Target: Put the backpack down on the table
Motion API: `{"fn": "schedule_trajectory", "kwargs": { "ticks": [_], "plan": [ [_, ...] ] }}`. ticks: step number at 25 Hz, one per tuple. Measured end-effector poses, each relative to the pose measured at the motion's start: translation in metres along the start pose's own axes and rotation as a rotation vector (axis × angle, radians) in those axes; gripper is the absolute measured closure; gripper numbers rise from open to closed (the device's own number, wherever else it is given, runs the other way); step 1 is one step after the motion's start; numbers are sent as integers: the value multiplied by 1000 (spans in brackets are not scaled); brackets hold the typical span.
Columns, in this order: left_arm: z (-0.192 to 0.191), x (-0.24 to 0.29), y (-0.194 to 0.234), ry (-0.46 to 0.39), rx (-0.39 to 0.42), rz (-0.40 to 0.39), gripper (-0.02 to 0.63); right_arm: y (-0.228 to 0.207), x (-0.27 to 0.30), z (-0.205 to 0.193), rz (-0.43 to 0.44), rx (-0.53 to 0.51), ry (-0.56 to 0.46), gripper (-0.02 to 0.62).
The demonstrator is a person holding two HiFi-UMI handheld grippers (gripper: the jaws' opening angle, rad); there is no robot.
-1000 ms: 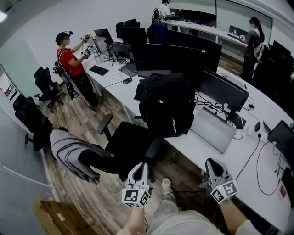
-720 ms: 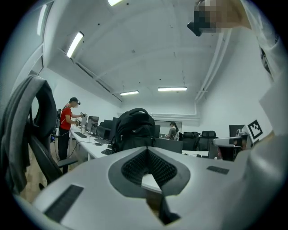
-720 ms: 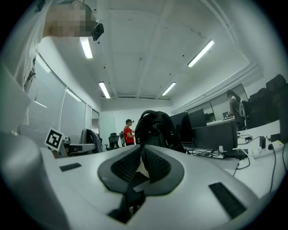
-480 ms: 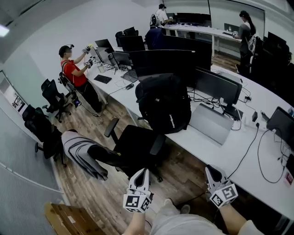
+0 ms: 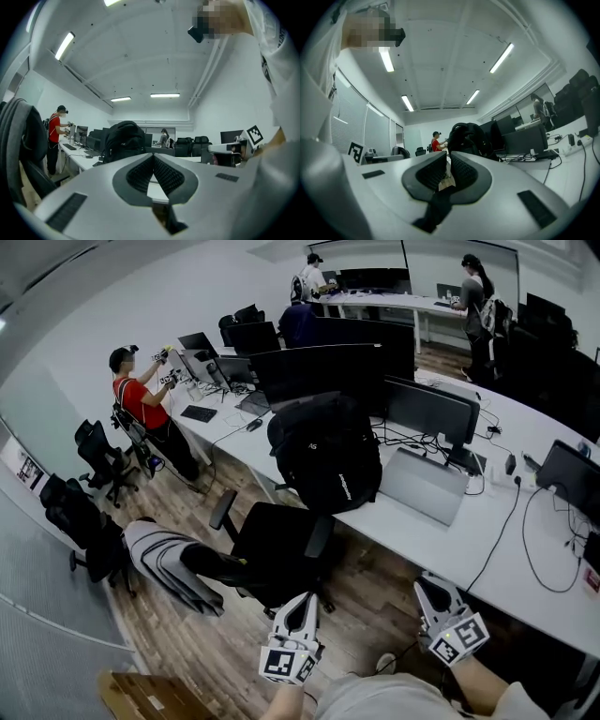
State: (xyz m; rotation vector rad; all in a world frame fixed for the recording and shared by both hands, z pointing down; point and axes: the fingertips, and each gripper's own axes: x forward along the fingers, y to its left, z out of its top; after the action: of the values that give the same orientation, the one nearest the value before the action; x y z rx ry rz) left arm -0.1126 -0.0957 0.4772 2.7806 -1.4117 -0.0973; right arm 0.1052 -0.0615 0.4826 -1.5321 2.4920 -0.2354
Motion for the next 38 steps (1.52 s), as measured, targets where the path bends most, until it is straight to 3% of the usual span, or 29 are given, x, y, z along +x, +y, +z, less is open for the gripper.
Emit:
{"fn": "schedule_trajectory", "kwargs": {
  "ticks": [5,16,24,30,38],
  "plan": [
    [-3,-24,-10,1,-61,-66,598,43,-7,18,8,-35,-26,557],
    [-15,-75,-13,11,-124,-170,598,95,-40,2,-86,-59,-7,557],
    [5,-90,0,-25,-143,-114,598,110,-48,1,-72,-39,1,557],
    [22,-96,11,-49,-115,-7,598,94,-61,10,-64,-33,18,558],
    [32,-99,-11,-69,-75,23,598,70,-88,9,-96,-24,24,566]
  ]
}}
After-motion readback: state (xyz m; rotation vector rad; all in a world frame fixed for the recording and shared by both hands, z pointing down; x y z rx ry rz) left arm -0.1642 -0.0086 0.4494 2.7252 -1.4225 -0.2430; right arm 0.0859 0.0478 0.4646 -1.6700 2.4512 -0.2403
